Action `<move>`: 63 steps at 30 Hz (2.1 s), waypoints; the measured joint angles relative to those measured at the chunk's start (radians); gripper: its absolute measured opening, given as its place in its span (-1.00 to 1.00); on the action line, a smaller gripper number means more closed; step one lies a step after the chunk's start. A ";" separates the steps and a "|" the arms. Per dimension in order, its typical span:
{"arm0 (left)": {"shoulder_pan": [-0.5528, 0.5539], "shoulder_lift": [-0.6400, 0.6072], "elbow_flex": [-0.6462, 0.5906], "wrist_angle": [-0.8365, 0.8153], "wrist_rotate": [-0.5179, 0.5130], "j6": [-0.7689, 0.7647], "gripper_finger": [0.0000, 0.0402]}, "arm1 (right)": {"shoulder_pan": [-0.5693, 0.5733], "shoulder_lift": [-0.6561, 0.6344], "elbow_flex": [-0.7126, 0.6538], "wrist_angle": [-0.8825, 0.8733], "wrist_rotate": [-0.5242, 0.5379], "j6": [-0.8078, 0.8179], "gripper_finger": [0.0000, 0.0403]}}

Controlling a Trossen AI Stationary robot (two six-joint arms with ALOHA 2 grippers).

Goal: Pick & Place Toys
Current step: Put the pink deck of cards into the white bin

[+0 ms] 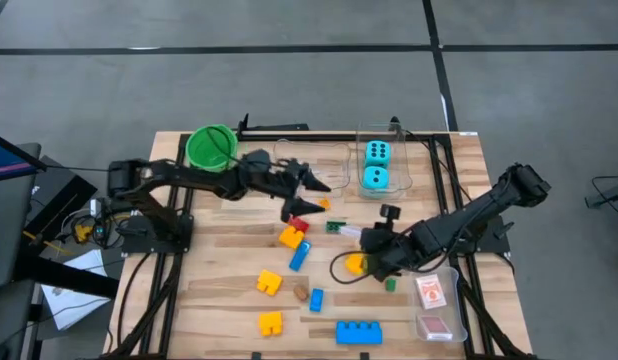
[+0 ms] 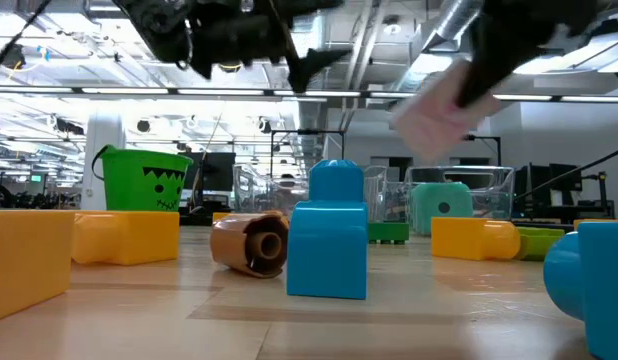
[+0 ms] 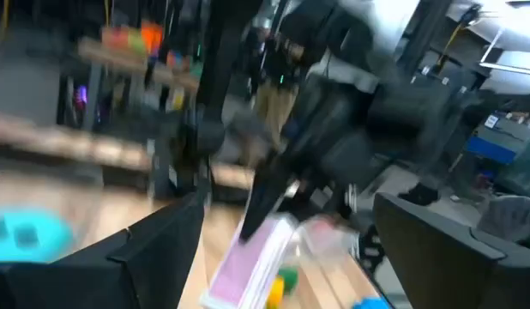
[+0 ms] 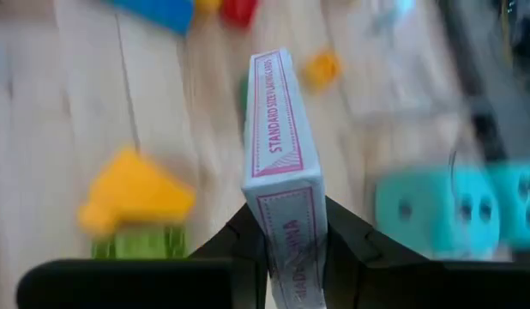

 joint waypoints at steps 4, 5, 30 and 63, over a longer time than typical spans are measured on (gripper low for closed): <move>0.010 -0.123 0.000 -0.033 0.005 0.048 0.64 | 0.034 0.000 0.000 -0.149 -0.117 0.169 -0.71; 0.009 -0.152 0.000 -0.034 0.006 0.063 0.63 | 0.046 0.000 0.000 -0.179 -0.150 0.210 -0.71; -0.057 -0.234 -0.068 -0.085 0.005 0.235 0.50 | 0.509 0.010 0.188 -0.589 -0.439 1.135 -0.71; -0.063 -0.241 -0.068 -0.106 0.005 0.245 0.49 | 0.674 0.039 -0.007 -0.347 -0.483 1.156 -0.71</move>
